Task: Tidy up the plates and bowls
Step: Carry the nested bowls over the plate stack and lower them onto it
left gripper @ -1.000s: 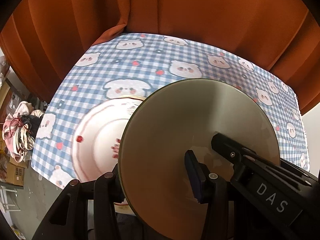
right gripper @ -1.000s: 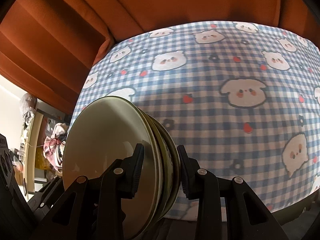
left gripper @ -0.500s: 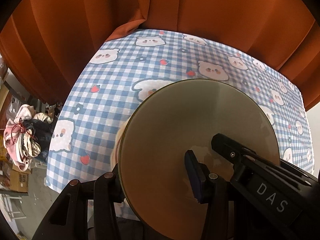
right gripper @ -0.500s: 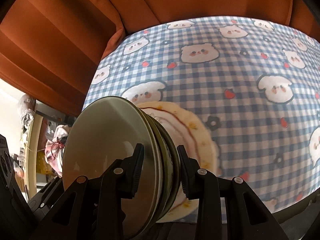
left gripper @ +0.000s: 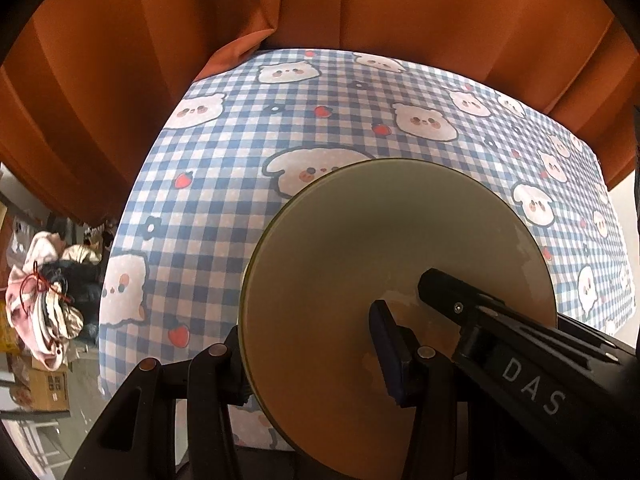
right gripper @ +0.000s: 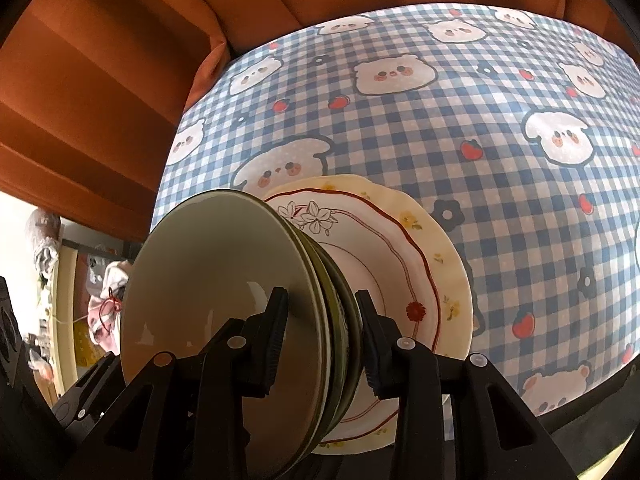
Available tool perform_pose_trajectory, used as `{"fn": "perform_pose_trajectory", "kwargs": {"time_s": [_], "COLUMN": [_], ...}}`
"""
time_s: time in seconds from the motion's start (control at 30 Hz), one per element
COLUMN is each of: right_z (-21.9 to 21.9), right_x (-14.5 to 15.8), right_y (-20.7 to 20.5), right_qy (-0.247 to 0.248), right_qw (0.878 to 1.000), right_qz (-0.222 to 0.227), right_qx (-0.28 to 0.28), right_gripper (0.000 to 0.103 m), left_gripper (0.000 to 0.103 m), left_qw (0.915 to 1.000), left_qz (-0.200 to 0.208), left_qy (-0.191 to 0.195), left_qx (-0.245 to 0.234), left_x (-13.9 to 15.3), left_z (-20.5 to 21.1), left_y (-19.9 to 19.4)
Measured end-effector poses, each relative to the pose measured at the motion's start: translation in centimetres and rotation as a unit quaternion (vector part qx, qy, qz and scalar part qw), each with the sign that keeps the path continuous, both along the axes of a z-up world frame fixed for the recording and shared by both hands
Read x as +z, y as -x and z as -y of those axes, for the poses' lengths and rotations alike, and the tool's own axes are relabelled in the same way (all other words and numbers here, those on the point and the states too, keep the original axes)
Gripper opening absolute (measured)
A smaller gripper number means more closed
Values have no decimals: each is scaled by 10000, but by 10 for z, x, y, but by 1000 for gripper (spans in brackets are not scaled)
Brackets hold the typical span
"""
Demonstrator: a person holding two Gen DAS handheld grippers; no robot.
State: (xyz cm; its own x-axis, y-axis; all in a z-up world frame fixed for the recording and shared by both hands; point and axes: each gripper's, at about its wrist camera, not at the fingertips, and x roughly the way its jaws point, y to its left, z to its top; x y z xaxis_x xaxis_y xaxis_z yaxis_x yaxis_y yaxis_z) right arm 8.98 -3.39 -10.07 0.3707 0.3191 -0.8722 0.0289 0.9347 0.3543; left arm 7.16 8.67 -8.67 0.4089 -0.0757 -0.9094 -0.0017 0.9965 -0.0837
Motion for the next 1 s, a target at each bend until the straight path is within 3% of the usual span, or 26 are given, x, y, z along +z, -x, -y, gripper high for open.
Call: {"fn": "perform_pose_trajectory", "kwargs": {"time_s": [0.17,0.27,0.33,0.4,0.57,0.73,1.0], "right_z": [2,-1,-3,-7,-10,-11,-9], "right_x": [0,1,2,4,13,25,61], "right_y": [1,3,3,4,8,11,35], "right_qy": [61,206,275,371,677,718,1041], "right_qw": [10000,9997,9995,9993,9974,9963,9844], "right_qz": [14,4,-3,-11,167,471,1418], "right_qx": [-69,-99,-121,-101,-183,-97,91], "right_gripper": [39,39,40,58,71,78,89], "left_gripper": [49,55,64,69,81,86,88], "left_qw": [9999,9995,9991,9989,9988,9967,9888], "left_qz": [19,-13,-26,42,230,751,1480], "left_qy": [-10,156,275,283,339,267,32], "left_qx": [-146,-258,-335,-373,-285,-160,169], "left_x": [-2,-4,-5,-3,2,18,42], "left_z": [0,-2,-3,-3,-13,-19,-12], "left_y": [-2,-3,-4,-3,-2,6,35]}}
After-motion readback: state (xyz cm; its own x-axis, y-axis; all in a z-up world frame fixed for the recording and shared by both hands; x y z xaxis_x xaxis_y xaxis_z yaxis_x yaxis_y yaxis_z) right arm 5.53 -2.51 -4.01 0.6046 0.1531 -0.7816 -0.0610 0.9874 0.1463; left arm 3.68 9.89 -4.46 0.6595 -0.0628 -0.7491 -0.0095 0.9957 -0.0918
